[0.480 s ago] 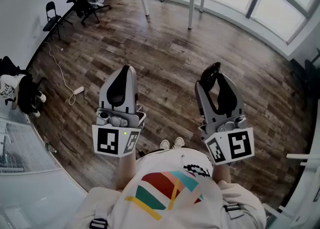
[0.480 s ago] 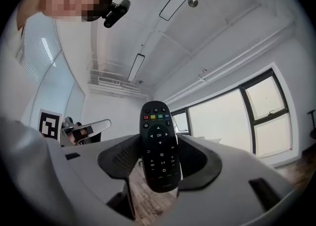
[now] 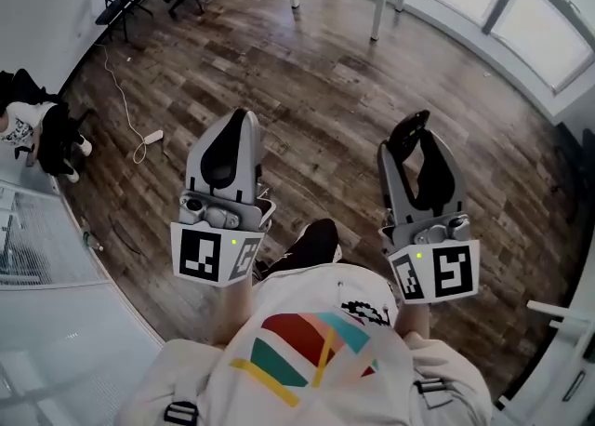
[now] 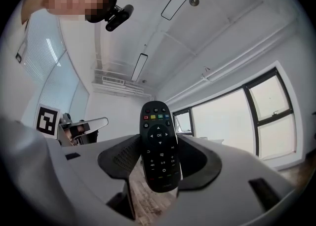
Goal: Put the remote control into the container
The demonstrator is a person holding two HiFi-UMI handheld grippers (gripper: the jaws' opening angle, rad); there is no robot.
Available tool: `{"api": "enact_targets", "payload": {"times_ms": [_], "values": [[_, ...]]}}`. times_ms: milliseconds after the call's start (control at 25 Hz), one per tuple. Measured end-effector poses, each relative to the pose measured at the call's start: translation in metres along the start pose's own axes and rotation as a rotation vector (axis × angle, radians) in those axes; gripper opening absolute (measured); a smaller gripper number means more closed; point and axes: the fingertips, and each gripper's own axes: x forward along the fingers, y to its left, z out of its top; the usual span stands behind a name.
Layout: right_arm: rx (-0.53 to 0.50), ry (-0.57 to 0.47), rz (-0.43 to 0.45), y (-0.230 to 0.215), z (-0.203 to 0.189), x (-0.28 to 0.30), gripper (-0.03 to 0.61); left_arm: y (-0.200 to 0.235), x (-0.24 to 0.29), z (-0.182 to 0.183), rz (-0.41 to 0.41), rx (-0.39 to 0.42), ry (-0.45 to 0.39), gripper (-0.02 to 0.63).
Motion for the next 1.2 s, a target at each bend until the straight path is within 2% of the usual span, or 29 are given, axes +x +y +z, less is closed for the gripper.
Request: {"api": "enact_targets", "payload": {"times_ms": [160,280,440,600,840,1200], "values": [[-0.006,-0.001,0.021,0.002,-0.001,0.004,0.233,0.016,0.002,-0.002,0.043,-0.013,-0.021,0.006],[-0.016,0.008,0.006,-0.008,-0.006,0.011,0.235,0.023,0.018,-0.009,0.039,-0.02,-0.041,0.006],[-0.022,0.036,-0.053,-0.043,-0.021,0.037,0.234,0.035,0.072,-0.034,0.009,-0.03,-0.065,0.006],[0.0,0.07,-0.073,-0.065,-0.034,0.076,0.235,0.049,0.126,-0.068,-0.024,-0.066,-0.04,0.006],[-0.008,0.095,-0.084,-0.104,-0.046,0.174,0.235,0.095,0.215,-0.121,-0.026,-0.119,-0.002,0.006],[0.015,0.094,-0.052,-0.146,-0.047,0.327,0.235,0.178,0.338,-0.154,-0.008,-0.086,0.011,0.006]]}}
